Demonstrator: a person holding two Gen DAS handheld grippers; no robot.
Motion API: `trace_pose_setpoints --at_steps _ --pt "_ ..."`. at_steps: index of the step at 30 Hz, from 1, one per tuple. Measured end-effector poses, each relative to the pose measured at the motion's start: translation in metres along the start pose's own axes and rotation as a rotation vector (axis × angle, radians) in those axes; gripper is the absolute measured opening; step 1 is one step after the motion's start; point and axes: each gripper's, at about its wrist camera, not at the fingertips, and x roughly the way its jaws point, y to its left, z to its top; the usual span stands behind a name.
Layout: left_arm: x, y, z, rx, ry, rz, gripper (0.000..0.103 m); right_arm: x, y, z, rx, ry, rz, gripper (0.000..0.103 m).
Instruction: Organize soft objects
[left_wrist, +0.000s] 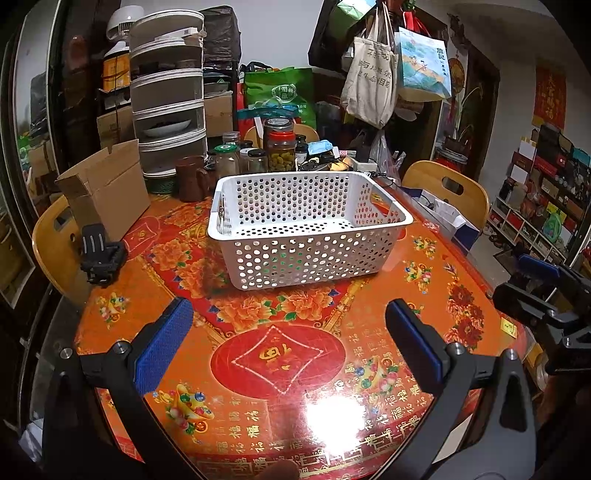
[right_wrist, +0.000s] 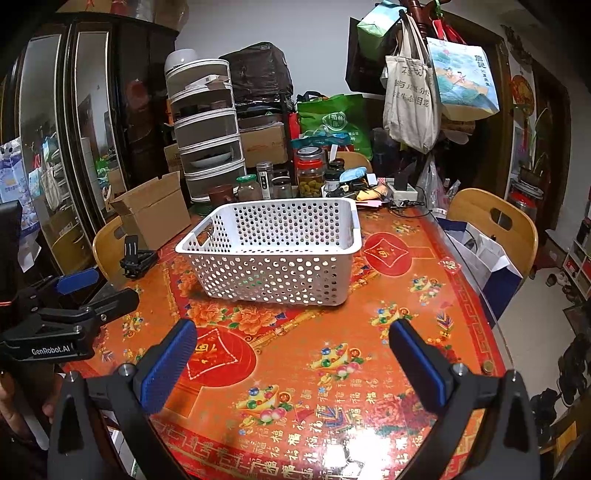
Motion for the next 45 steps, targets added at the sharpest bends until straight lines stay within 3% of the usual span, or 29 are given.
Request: trace_pose_setpoints --at_steps 45 --pt "0.012 -0.001 -0.004 0.029 0.026 0.013 0.103 0.004 0.001 0.000 -0.008 0.015 0.008 0.103"
